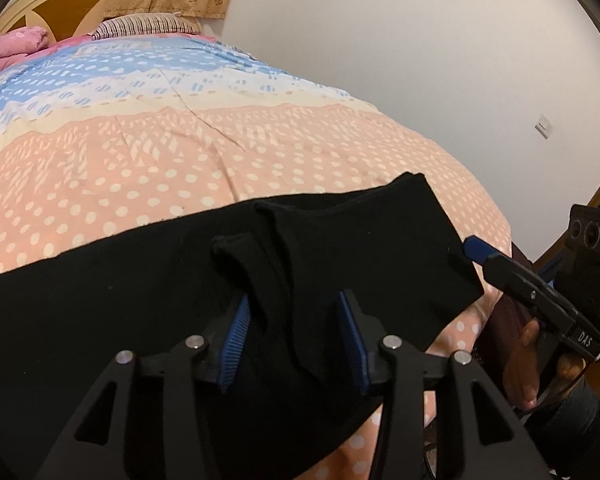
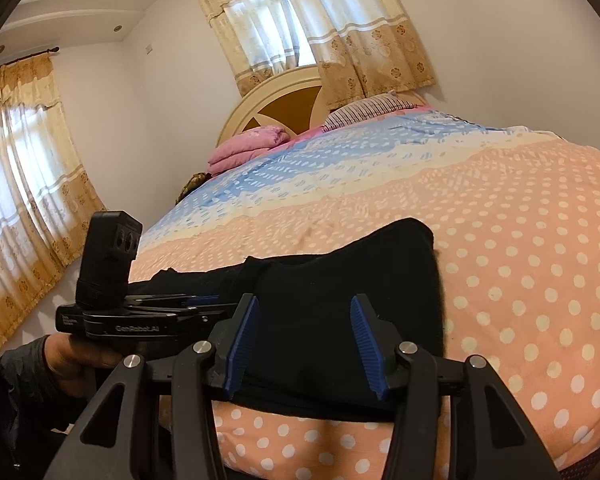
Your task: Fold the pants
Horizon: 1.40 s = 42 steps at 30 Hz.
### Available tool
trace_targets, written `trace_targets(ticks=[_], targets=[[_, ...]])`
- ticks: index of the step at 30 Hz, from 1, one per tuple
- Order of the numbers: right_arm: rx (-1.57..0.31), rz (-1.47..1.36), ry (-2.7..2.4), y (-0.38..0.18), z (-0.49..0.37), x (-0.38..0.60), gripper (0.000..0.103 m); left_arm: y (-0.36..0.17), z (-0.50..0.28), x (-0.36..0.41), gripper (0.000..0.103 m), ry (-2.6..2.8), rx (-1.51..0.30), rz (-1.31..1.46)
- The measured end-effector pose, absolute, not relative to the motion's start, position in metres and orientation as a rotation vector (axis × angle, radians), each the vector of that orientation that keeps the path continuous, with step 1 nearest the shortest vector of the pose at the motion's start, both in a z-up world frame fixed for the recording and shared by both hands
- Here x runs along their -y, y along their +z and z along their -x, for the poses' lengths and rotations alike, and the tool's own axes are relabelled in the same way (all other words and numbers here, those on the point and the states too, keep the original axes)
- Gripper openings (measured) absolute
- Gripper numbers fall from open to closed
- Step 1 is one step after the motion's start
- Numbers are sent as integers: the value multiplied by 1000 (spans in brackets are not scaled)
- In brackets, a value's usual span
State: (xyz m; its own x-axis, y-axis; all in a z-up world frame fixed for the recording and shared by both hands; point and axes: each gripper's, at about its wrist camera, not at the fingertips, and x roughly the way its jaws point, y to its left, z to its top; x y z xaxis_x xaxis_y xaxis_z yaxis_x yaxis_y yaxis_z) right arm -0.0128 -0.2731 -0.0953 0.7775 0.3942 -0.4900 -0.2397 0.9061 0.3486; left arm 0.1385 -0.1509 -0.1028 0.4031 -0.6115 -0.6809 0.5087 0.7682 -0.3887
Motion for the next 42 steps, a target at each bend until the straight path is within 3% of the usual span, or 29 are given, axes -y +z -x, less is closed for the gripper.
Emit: trace_targets(ticks=[1,2,14,23,27,29,31,33,35,38,40,42], targets=[[-588,-275,347,-96,12,274,50,-102,-137,152,39,-715,-911,117],[-588,-273,347,-96,12,274,50,-102,-136,154,9,-728,-913,103],[-569,-276,345,-94,15,276,50,-73,-117,120,8,-716,-855,144],[-603,-235,380,-99,12,264,50,-87,-119,100,7,-645,-915,144],[-694,-201,370,-113,1,257,50,-95,-115,109,8,-616,-913,45],[-750,-184,352,-124,-5,256,50,-104,-117,110,16,-599,-920,3],[-746,-185,353,-122,-5,256,50,-108,-118,108,17,-599,-915,29],[-725,-192,354,-117,-3,257,50,-106,-118,104,25,-586,-897,26],[-702,-189,358,-109,-4,254,50,-102,-117,102,43,-562,-864,1],[-669,-151,357,-97,-9,247,51,-105,-123,100,45,-561,-861,6],[-652,-142,356,-92,-20,243,61,-107,-126,99,45,-562,-866,12],[-704,-156,337,-98,-43,242,64,-108,-127,102,47,-553,-860,-14]])
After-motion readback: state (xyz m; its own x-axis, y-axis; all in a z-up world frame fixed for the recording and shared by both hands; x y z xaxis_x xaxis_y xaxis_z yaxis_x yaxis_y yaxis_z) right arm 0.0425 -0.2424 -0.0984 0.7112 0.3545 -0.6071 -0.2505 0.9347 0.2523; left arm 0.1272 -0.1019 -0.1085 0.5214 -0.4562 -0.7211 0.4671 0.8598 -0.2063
